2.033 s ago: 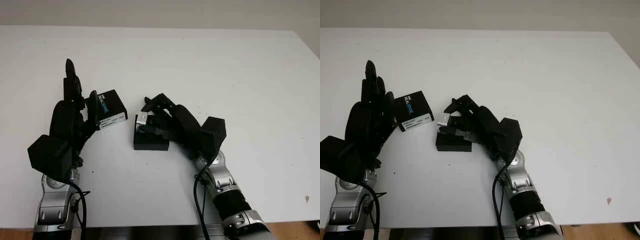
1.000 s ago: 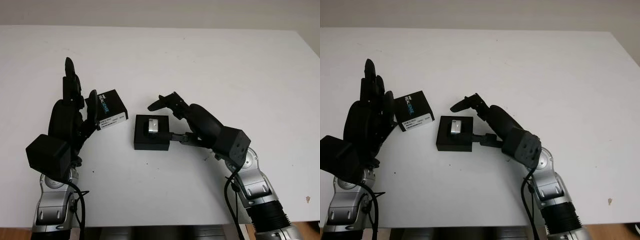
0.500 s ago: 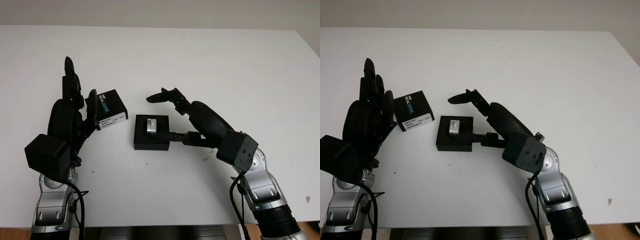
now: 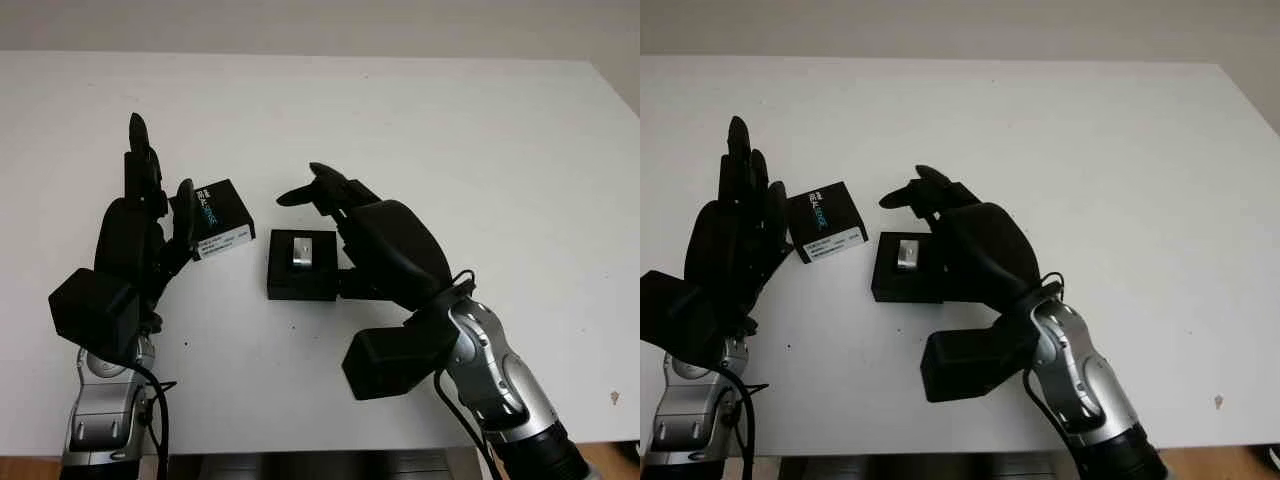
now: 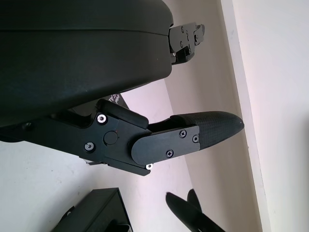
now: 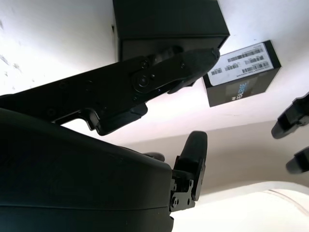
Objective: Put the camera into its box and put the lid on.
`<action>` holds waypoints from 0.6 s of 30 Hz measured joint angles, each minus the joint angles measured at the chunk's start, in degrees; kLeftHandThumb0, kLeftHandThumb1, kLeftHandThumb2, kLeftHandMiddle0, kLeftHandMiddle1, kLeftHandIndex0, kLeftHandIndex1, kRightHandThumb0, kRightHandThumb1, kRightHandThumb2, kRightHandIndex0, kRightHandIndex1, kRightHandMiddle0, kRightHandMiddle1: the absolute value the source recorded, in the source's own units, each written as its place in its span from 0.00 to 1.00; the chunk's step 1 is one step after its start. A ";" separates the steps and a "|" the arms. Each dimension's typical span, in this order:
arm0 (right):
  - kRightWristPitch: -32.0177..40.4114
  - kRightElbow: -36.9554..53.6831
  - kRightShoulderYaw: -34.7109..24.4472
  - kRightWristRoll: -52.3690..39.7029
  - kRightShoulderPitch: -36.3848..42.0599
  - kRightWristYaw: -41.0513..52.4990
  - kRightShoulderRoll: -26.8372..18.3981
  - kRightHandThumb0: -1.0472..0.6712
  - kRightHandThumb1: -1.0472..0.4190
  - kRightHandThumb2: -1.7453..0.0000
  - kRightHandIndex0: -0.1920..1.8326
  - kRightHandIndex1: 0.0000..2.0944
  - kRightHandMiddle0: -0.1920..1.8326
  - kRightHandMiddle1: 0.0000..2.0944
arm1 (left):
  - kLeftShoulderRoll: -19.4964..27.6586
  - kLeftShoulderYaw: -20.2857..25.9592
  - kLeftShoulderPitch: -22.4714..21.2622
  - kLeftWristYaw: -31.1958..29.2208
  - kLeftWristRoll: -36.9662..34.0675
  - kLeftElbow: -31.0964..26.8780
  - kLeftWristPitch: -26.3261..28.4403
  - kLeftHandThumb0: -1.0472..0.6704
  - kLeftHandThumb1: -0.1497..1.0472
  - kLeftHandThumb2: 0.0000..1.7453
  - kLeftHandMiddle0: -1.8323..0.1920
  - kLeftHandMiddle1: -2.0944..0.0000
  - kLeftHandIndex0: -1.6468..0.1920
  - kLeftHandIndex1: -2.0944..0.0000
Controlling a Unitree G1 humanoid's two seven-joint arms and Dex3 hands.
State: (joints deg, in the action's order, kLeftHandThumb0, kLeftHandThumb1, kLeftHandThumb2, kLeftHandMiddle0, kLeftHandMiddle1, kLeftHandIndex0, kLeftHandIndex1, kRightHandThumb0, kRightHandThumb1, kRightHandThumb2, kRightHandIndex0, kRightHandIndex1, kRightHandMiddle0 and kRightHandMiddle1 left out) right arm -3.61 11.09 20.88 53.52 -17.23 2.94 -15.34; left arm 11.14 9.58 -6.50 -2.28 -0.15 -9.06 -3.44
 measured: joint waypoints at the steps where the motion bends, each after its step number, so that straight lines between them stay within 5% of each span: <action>1: 0.46 0.02 0.56 1.01 -0.27 0.01 0.25 0.18 0.07 0.98 0.23 0.09 0.11 0.57 | 0.00 0.00 0.00 0.01 0.02 0.02 -0.06 0.19 1.00 0.37 1.00 1.00 1.00 1.00; 18: 5.67 1.42 3.22 8.72 -1.38 5.98 0.49 0.18 0.10 0.97 0.24 0.12 0.17 0.53 | 0.00 0.01 -0.02 0.04 -0.01 0.63 -0.26 0.19 1.00 0.37 1.00 1.00 1.00 1.00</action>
State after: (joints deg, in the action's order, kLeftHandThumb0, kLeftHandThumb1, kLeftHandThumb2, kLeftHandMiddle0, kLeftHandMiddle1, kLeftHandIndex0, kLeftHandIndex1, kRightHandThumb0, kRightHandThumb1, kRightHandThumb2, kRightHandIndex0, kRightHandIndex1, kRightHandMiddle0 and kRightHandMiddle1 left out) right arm 2.06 12.51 24.10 62.25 -18.62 8.91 -14.85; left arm 11.14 9.59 -6.52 -2.24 -0.16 -8.43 -3.71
